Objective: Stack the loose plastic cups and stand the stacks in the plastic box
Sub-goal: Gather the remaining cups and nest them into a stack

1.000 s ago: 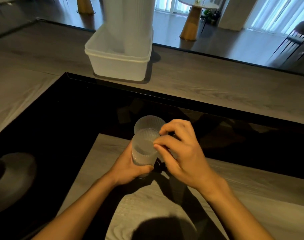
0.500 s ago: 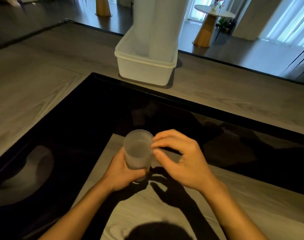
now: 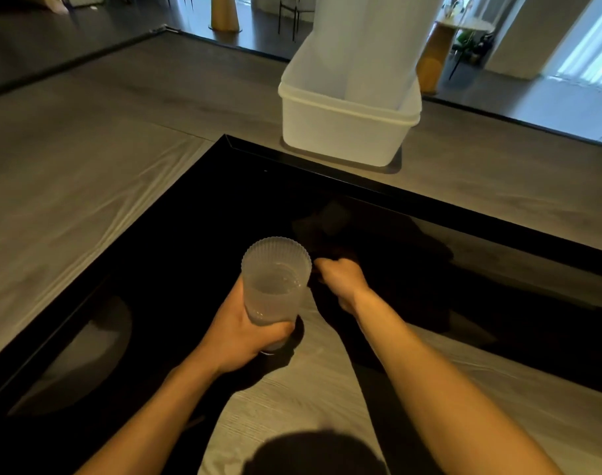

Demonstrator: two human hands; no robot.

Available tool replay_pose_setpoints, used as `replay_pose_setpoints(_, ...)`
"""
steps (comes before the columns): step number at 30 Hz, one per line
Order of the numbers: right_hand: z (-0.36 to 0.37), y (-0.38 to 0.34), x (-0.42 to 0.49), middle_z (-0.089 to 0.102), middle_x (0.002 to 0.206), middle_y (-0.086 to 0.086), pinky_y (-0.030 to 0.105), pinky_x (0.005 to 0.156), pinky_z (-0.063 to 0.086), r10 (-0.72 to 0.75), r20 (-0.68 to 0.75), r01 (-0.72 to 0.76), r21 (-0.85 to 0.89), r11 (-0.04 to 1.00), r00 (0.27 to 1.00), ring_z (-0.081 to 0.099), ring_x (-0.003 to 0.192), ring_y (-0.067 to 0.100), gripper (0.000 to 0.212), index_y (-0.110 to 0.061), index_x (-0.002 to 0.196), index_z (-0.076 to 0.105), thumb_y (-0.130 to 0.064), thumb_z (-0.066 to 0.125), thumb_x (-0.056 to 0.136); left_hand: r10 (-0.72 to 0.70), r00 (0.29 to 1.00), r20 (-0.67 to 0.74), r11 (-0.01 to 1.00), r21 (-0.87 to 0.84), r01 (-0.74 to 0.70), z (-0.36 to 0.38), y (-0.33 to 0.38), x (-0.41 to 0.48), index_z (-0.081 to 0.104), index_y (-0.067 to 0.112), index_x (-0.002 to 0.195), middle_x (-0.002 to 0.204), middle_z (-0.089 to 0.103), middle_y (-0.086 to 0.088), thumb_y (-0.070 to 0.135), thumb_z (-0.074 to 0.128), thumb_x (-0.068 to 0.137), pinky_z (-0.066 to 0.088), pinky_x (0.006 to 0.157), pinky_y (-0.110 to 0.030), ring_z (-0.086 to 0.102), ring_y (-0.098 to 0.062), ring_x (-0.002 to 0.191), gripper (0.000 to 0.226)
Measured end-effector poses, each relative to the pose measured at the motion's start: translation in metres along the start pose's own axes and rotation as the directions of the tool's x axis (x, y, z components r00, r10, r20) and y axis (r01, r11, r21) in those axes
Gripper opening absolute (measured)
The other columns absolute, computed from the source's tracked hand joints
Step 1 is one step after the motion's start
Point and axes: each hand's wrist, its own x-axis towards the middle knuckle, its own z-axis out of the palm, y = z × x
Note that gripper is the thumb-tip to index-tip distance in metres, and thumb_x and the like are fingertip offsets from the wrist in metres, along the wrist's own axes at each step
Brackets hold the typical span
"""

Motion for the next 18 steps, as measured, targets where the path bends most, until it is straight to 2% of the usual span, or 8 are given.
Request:
replay_pose_setpoints(4,0.009,-0.005,0.014,0.070,0.113,0.013,0.041,0.092,0.059,0.008,0.049,-0.007,-0.020,1.000,0.999,0.067,0.104,0.030,0.026,-0.009,0.118,0.071,-0.016,0.064,0.094,0.011,1.000,0.024,1.000,-0.013,-0.011,-0.001,-0.002,0.000,0.048,0.019,0.136,0.112,0.063,0.020,0.010,0.087,0.074,0.053,0.087,-0.016,0.064,-0.006,0.112,0.074)
replay_pose_setpoints(8,0.014,-0.011,0.011,0.069,0.113,0.012,0.038,0.088,0.059,0.012,0.066,-0.011,-0.018,1.000,0.998,0.066,0.106,0.029,0.024,-0.009,0.117,0.071,-0.013,0.064,0.094,0.011,1.000,0.012,1.000,-0.025,-0.011,0.000,0.000,-0.002,0.045,0.023,0.137,0.113,0.061,0.026,0.003,0.086,0.075,0.050,0.087,-0.011,0.062,0.000,0.114,0.077)
replay_pose_setpoints(11,0.012,-0.014,0.005,0.070,0.110,0.012,0.033,0.081,0.058,0.025,0.037,-0.025,-0.007,1.000,0.999,0.066,0.097,0.024,0.023,-0.006,0.113,0.071,-0.014,0.062,0.093,0.005,1.000,0.022,0.999,-0.035,-0.004,-0.001,0.001,-0.003,0.046,0.022,0.137,0.114,0.062,0.022,0.009,0.088,0.073,0.050,0.088,-0.013,0.062,-0.005,0.115,0.078)
replay_pose_setpoints(14,0.011,-0.013,0.003,0.071,0.111,0.013,0.030,0.076,0.057,0.027,0.060,-0.025,-0.033,0.999,0.998,0.067,0.097,0.024,0.024,-0.006,0.110,0.073,-0.018,0.063,0.092,-0.006,1.000,0.019,0.998,-0.057,0.007,0.000,0.004,-0.004,0.047,0.022,0.138,0.116,0.063,0.016,0.031,0.085,0.067,0.053,0.090,-0.019,0.063,-0.008,0.116,0.082)
replay_pose_setpoints(16,0.013,-0.016,-0.001,0.071,0.102,0.009,0.028,0.071,0.056,-0.068,0.038,0.071,-0.092,0.993,0.997,0.066,0.090,0.021,0.019,-0.007,0.105,0.073,-0.017,0.063,0.093,-0.013,1.000,0.008,0.997,-0.070,0.014,0.001,0.004,-0.006,0.047,0.021,0.139,0.119,0.064,0.008,0.035,0.084,0.065,0.055,0.092,-0.025,0.064,-0.011,0.116,0.083)
replay_pose_setpoints(18,0.018,-0.022,-0.003,0.063,0.088,0.001,0.027,0.066,0.051,-0.207,0.103,0.225,-0.216,0.950,0.973,0.059,0.078,0.014,0.010,-0.011,0.091,0.068,-0.016,0.061,0.097,-0.027,1.000,0.008,0.997,-0.077,0.027,0.000,0.002,-0.007,0.048,0.021,0.138,0.119,0.065,0.004,0.032,0.085,0.065,0.057,0.094,-0.031,0.064,-0.014,0.116,0.083)
